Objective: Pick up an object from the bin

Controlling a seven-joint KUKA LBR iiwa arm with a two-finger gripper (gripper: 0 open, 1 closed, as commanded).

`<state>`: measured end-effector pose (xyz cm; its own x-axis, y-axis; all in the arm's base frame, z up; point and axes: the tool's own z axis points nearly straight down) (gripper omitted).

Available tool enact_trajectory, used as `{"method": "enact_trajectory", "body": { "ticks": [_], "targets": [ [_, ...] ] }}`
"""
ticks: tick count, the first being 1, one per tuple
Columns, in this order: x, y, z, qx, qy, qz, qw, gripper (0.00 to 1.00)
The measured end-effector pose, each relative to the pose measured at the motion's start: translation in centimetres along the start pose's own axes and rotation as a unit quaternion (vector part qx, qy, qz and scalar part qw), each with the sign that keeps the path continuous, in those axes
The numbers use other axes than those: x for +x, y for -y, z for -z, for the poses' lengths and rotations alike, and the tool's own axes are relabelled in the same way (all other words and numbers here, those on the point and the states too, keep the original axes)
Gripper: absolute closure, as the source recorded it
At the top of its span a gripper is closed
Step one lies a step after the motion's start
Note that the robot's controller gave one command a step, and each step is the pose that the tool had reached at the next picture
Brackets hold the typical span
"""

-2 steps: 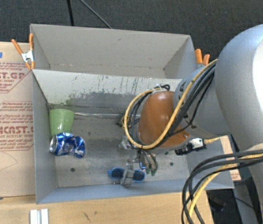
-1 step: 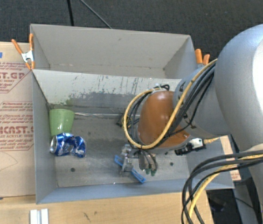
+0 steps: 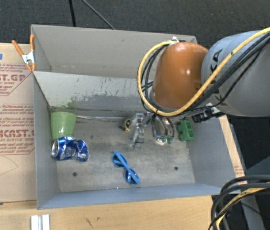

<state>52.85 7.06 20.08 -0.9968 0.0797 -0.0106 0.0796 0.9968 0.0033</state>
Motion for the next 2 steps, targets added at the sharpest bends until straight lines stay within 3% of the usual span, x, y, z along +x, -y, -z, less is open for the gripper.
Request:
{"method": "enact_trajectory", "body": {
  "ticks": [1, 2],
  "targets": [
    [5.3, -3.4, -8.3, 0.002, -0.0107, -0.035, 0.9993, 1.0],
    [4.0, -1.3, -5.8, 0.001, -0.0041, 0.046, 0.9989, 1.0]
  ]
}}
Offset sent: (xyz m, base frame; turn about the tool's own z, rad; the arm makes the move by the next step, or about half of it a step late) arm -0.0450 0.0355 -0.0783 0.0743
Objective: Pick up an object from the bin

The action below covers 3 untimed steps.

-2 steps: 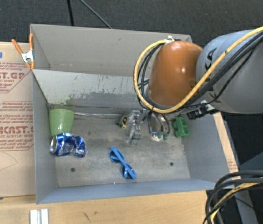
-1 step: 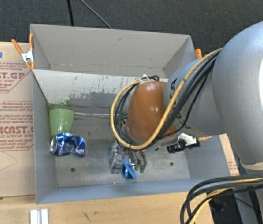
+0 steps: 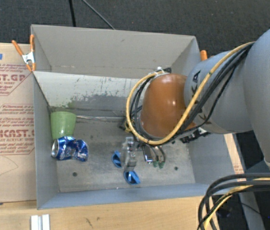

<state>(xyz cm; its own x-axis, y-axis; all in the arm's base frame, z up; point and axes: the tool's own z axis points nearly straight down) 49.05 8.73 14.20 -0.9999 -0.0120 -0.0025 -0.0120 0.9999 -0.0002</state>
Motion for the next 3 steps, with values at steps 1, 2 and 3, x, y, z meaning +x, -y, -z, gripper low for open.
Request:
{"method": "enact_trajectory", "body": {
  "ticks": [1, 2, 3],
  "targets": [
    [0.0, -0.1, 0.0, 0.0, -0.0002, 0.0, 1.0, 0.0],
    [0.1, 1.7, -7.5, 0.0, -0.0001, 0.02, 0.9998, 0.0],
    [-0.2, -1.0, 0.5, -0.001, 0.0018, 0.091, 0.9958, 0.0]
  ]
}}
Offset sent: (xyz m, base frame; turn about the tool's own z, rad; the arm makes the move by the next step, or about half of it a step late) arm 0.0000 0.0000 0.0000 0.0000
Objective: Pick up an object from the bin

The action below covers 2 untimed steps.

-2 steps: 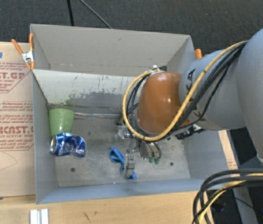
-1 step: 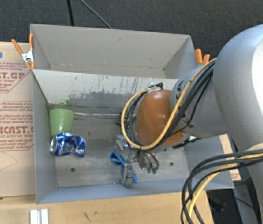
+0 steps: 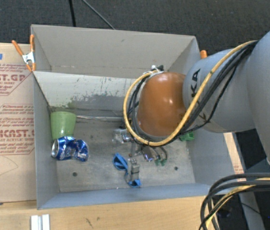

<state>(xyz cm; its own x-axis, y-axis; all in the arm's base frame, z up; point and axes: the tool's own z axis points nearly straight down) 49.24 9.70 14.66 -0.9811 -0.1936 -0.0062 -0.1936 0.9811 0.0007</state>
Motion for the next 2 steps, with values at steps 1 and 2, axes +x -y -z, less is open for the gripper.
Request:
{"method": "enact_trajectory", "body": {
  "ticks": [1, 2],
  "targets": [
    [-1.29, 2.41, -8.08, 0.0, -0.0048, -0.048, 0.9988, 0.0],
    [-1.49, 2.33, -7.61, 0.0, -0.0014, -0.047, 0.9989, 1.0]
  ]
}}
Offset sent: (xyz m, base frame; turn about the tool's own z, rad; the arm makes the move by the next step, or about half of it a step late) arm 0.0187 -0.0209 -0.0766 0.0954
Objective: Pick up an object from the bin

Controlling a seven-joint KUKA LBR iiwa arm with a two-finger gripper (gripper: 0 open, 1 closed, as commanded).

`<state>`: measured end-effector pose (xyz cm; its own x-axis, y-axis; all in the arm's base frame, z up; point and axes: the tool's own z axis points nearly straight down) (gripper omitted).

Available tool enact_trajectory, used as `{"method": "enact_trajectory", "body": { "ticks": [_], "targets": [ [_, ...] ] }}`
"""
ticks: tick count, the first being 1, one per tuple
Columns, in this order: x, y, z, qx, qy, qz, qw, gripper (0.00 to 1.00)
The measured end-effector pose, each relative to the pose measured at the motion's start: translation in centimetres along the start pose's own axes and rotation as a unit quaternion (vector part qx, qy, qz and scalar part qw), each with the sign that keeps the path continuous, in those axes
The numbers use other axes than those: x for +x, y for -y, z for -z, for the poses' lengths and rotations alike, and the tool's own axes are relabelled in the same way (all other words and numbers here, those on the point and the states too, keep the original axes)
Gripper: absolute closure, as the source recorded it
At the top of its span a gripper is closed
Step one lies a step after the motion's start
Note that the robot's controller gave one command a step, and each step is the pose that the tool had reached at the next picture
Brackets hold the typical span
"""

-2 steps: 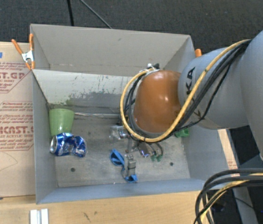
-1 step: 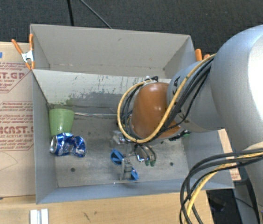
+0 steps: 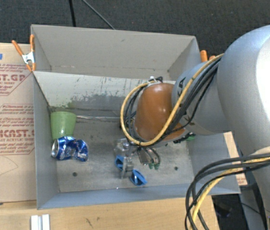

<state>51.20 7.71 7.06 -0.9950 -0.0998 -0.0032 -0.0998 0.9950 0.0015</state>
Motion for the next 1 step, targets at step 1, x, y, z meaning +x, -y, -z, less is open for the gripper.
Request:
{"method": "enact_trajectory", "body": {
  "ticks": [1],
  "targets": [
    [-0.22, -2.04, 14.33, 0.0, 0.0032, 0.026, 0.9996, 1.0]
  ]
}}
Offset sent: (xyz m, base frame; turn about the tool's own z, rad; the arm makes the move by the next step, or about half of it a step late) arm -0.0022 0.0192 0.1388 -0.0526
